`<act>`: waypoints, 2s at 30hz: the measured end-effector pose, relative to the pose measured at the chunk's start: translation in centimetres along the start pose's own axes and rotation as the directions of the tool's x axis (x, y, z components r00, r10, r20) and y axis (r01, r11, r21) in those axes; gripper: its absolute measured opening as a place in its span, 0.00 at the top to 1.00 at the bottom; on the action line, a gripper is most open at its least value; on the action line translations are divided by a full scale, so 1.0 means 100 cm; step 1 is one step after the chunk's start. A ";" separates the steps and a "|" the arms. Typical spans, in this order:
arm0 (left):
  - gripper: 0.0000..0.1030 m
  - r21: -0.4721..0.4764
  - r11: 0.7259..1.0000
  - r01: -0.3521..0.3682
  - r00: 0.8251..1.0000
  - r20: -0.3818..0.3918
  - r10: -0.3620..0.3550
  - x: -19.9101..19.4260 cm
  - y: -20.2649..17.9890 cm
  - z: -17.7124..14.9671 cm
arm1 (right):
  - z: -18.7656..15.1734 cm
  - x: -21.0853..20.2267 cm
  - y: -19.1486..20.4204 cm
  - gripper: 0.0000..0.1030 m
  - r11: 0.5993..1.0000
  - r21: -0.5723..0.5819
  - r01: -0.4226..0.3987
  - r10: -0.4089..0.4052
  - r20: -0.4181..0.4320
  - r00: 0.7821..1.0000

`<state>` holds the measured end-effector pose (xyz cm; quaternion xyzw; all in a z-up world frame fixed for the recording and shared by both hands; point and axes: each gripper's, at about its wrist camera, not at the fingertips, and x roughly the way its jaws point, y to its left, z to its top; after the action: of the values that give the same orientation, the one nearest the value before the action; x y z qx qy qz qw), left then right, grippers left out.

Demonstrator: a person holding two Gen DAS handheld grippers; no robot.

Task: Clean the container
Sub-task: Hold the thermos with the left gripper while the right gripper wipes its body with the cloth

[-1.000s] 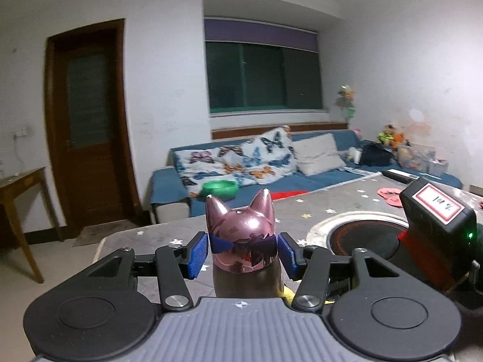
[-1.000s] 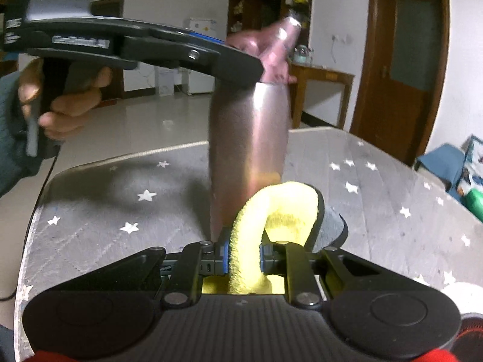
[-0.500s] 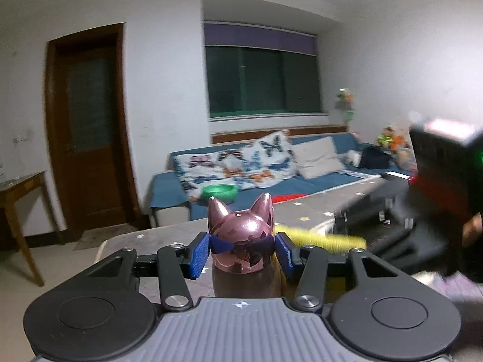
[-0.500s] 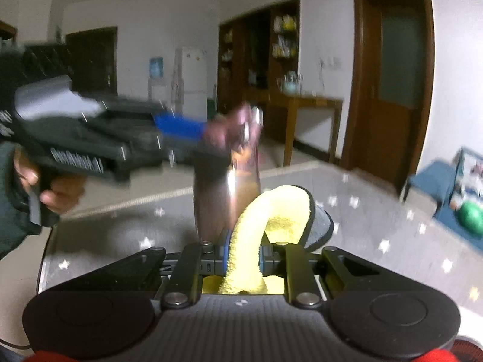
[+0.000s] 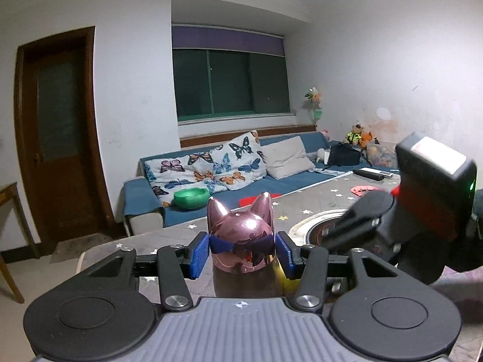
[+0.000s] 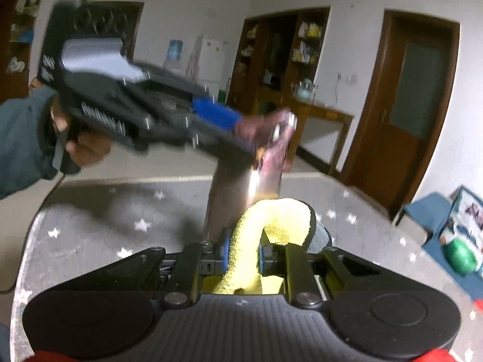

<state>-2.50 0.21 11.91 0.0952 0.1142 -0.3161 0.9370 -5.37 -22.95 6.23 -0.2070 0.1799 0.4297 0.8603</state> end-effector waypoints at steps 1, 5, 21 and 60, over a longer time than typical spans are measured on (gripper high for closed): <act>0.48 0.002 1.000 -0.014 1.000 0.002 0.014 0.000 -0.002 -0.001 | -0.004 0.004 0.001 0.84 1.000 0.009 -0.003 0.004 -0.015 1.000; 0.48 -0.044 0.997 -0.064 0.998 0.014 0.065 -0.001 -0.009 -0.004 | -0.018 0.018 0.007 0.84 0.999 0.044 -0.019 0.022 -0.070 0.997; 0.50 -0.142 0.951 -0.276 0.960 0.008 0.279 0.003 -0.039 -0.002 | -0.021 0.005 -0.012 0.84 0.980 0.196 -0.030 0.035 -0.025 0.999; 0.20 -0.232 0.950 -0.208 0.976 0.021 0.219 0.005 -0.028 0.005 | -0.031 0.026 -0.031 0.84 0.951 0.308 -0.016 0.031 -0.043 0.999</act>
<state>-3.77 -2.37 12.00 -0.0087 0.1171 -0.1999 0.9728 -1.80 -24.56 2.94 -0.0783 0.2674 0.4017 0.8724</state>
